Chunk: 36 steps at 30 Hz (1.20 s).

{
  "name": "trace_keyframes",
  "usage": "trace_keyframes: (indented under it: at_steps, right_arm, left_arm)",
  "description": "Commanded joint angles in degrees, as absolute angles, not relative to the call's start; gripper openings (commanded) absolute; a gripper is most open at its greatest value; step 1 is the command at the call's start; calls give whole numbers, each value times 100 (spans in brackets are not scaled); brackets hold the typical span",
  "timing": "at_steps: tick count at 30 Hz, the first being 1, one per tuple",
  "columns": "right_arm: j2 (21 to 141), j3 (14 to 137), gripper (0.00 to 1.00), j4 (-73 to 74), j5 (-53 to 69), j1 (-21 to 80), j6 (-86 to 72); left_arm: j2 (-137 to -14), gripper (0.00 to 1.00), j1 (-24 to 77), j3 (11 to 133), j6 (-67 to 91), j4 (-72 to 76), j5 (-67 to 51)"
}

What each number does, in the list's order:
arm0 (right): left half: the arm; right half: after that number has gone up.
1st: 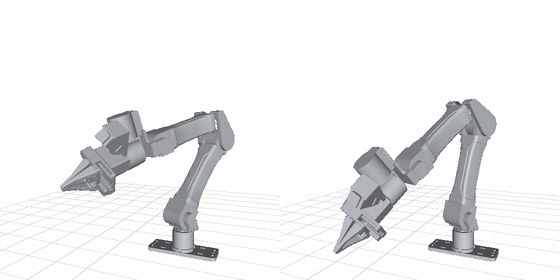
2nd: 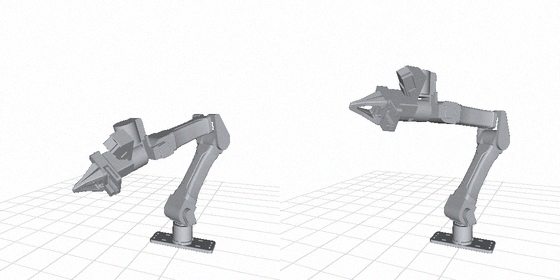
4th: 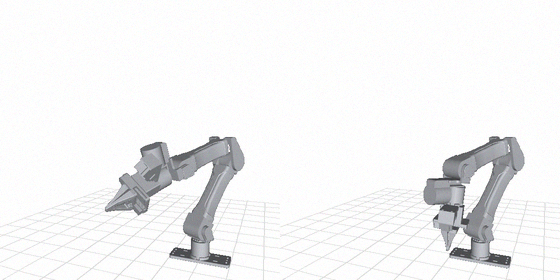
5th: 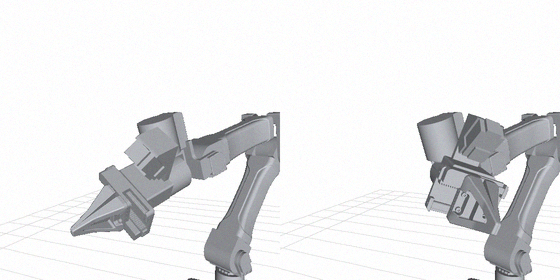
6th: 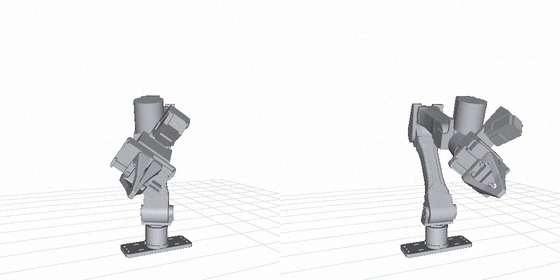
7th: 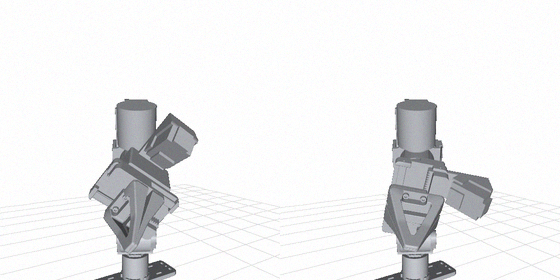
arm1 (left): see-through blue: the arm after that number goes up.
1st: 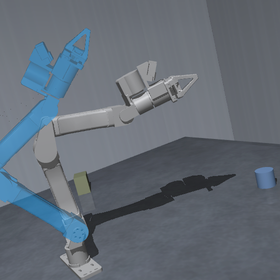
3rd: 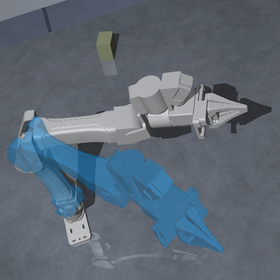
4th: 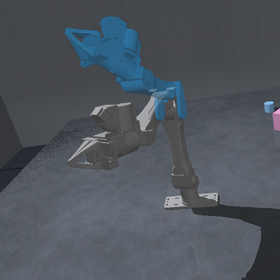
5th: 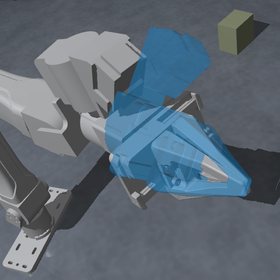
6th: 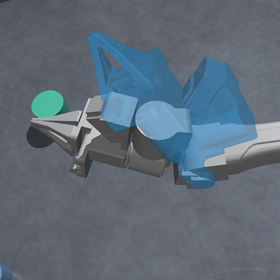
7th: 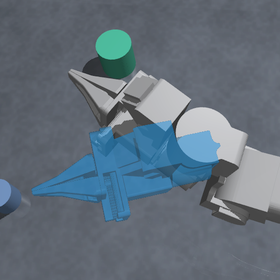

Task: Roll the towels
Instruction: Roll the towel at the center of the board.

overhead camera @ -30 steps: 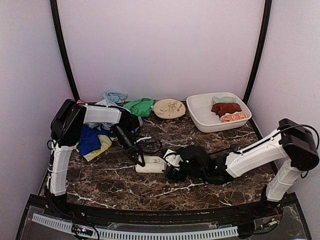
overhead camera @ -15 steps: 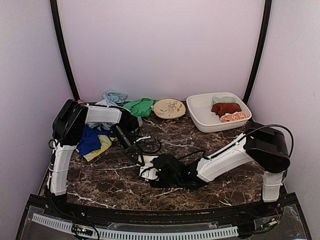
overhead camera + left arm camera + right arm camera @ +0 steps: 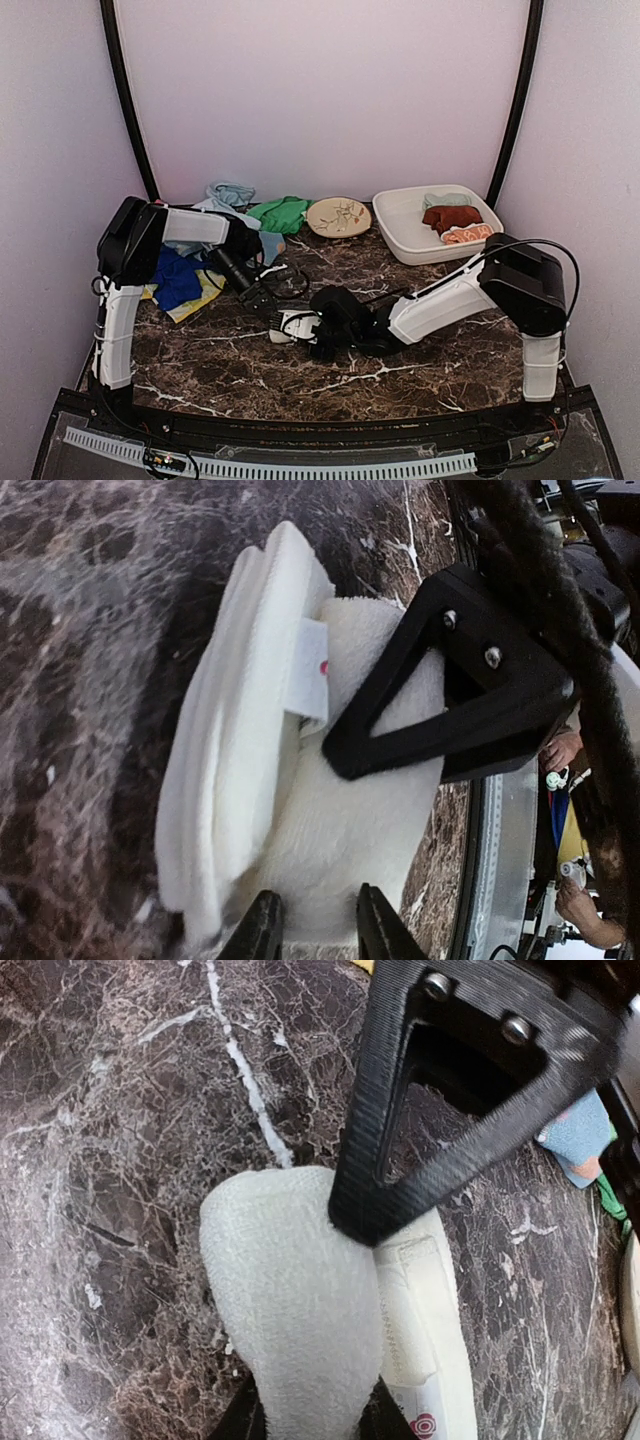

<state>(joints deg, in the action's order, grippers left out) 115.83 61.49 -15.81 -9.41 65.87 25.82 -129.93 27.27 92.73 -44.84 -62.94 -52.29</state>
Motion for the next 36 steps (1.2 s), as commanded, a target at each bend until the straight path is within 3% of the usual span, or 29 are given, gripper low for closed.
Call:
trace_keyframes:
  at_steps: [1, 10, 20, 26, 30, 36]
  right_arm:
    - [11796, 6092, 7, -829, -105, 6331, 1685]
    - [12405, 6565, 0, 95, 1861, 5732, 509]
    - [12875, 7032, 1, 861, 2828, 5301, -251]
    - [13106, 7451, 2, 1436, 3158, 5265, -572]
    - [13169, 7522, 2, 1459, 3382, 5226, -725]
    - [13160, 7435, 4, 1100, 3891, 5111, -1099]
  left_arm:
    - [-12318, 28, 2350, 8802, -4672, -5977, -4943]
    - [-11133, 28, 1922, 7864, -5115, -5423, -4706]
    - [-10422, 28, 2010, 6945, -5584, -4662, -4756]
    - [-10405, 29, 2494, 6983, -5412, -4252, -4524]
    - [-10368, 31, 2995, 7015, -5114, -3749, -3862]
    - [-10430, 33, 3046, 6980, -4684, -3106, -3905]
